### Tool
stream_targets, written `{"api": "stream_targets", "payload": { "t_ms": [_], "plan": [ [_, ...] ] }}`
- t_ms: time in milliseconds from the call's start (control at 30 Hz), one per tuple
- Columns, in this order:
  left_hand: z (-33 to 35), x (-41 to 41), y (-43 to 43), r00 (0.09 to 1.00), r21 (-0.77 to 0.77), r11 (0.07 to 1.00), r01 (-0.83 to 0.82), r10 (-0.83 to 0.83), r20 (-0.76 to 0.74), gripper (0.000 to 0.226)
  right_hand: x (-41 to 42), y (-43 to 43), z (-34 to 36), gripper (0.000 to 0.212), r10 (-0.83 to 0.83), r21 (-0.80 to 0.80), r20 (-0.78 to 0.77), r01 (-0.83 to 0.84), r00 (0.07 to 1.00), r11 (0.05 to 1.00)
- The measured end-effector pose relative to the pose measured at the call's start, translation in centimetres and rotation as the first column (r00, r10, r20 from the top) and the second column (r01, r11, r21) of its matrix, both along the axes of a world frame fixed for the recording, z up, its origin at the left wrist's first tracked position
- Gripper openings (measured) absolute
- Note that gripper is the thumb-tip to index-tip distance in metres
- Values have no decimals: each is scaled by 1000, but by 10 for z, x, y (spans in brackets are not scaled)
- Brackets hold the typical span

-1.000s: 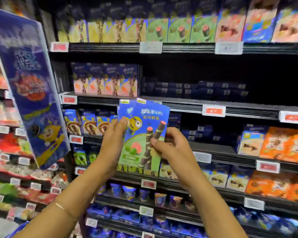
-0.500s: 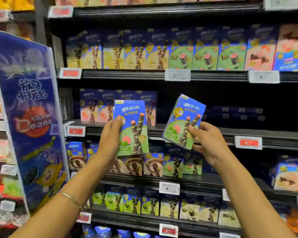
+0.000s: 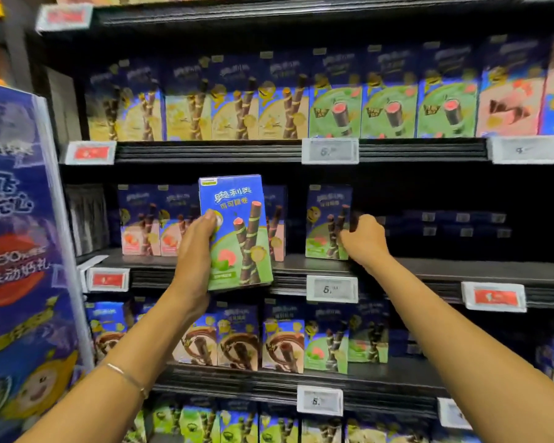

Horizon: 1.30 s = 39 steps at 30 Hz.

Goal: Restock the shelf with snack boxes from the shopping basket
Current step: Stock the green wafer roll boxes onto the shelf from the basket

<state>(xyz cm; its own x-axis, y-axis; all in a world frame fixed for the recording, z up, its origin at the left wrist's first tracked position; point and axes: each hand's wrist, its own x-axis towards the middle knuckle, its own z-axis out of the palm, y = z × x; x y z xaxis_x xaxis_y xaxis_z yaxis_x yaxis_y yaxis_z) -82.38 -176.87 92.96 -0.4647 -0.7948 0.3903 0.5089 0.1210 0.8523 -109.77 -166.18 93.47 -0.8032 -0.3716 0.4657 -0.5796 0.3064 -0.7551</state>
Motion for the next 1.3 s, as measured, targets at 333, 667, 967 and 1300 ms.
{"api": "stream_targets", "payload": {
  "t_ms": [333, 667, 967, 1300],
  "plan": [
    [-4, -25, 3, 992, 3, 998, 61, -60, -109, 33, -16, -46, 18, 38, 4, 354, -120, 39, 993, 934],
    [-7, -29, -12, 988, -76, 989, 123, -129, -84, 36, -33, -72, 19, 38, -22, 341, -112, 59, 993, 938],
    [-7, -38, -4, 966, -102, 973, 206, -219, -135, 42, 1, -21, 18, 15, 174, -310, 113, -132, 978, 942],
    [-9, -61, 11, 947, -112, 964, 242, -260, -191, 34, 86, 27, 18, 33, 575, -214, 10, -560, 818, 800]
  ]
}}
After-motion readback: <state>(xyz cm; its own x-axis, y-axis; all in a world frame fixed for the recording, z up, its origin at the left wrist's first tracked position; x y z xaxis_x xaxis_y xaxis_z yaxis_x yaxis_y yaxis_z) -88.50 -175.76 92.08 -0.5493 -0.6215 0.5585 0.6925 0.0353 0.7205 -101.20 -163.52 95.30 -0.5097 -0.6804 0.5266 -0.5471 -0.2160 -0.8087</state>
